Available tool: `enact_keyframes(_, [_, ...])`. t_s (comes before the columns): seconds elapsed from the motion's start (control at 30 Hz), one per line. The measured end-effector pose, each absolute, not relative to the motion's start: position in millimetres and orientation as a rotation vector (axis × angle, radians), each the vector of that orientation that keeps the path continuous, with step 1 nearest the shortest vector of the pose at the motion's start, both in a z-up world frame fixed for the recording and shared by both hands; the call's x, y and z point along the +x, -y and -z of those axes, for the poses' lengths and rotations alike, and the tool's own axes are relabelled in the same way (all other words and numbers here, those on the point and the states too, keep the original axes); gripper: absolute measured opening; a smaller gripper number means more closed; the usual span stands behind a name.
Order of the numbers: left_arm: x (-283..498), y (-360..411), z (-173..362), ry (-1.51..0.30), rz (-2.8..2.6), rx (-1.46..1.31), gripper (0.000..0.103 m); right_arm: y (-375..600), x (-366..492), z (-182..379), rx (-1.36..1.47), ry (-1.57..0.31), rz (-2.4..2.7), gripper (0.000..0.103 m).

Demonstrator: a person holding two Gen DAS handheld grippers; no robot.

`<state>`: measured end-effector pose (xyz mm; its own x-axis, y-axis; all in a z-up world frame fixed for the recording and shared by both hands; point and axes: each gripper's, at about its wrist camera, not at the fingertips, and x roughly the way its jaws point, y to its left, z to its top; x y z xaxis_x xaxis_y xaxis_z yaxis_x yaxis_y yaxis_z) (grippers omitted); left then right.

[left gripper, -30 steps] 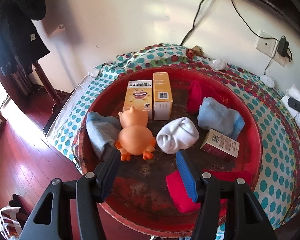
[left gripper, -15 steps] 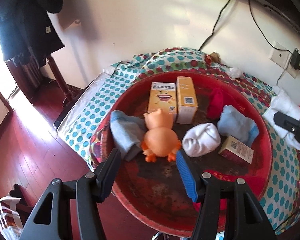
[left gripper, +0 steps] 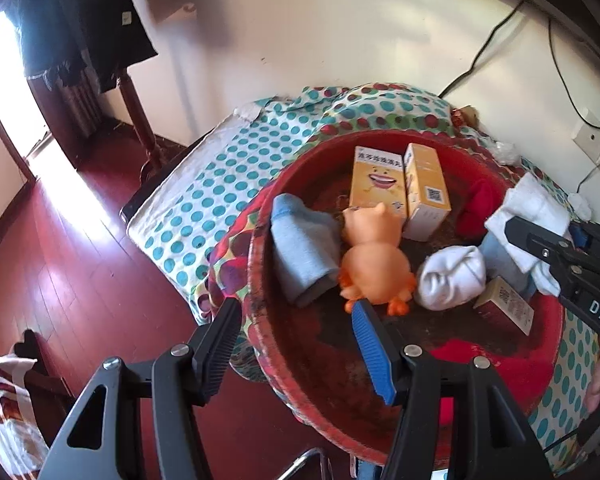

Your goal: Organize objects

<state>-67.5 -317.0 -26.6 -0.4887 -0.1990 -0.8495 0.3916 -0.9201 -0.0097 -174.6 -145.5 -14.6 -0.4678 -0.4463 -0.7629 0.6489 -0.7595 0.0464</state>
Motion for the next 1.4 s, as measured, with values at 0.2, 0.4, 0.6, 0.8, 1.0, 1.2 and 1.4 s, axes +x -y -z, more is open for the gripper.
enact_keyframes(0.2, [-66.9,322.7,31.1,-0.296,2.402,1.36,0.059,160.1,-182.9,22.2,1.072,-0.346,2.222,0.038])
enact_keyframes(0.4, [-67.8,321.3,32.4,-0.277,2.397,1.362,0.059,166.0,-185.8,30.1,1.097,-0.341,2.216,0.038])
enact_keyframes(0.6, [-67.4,311.8,26.6,-0.26,2.442,1.334,0.059,167.8,-180.2,31.1,1.091,-0.355,2.22,0.043])
enact_keyframes(0.8, [-67.9,305.2,23.9,-0.215,2.45,1.315,0.059,163.9,-168.0,21.5,1.063,-0.364,2.231,0.069])
enact_keyframes(1.0, [-67.6,302.3,21.9,-0.212,2.462,1.319,0.059,151.4,-146.9,4.4,1.035,-0.386,2.273,0.102])
enact_keyframes(1.2, [-68.0,293.8,18.8,-0.176,2.477,1.323,0.059,129.8,-127.2,-3.5,1.106,-0.41,2.302,0.103])
enact_keyframes(1.4, [-67.2,282.0,13.7,-0.125,2.494,1.311,0.059,108.8,-116.7,1.5,1.273,-0.369,2.323,0.103])
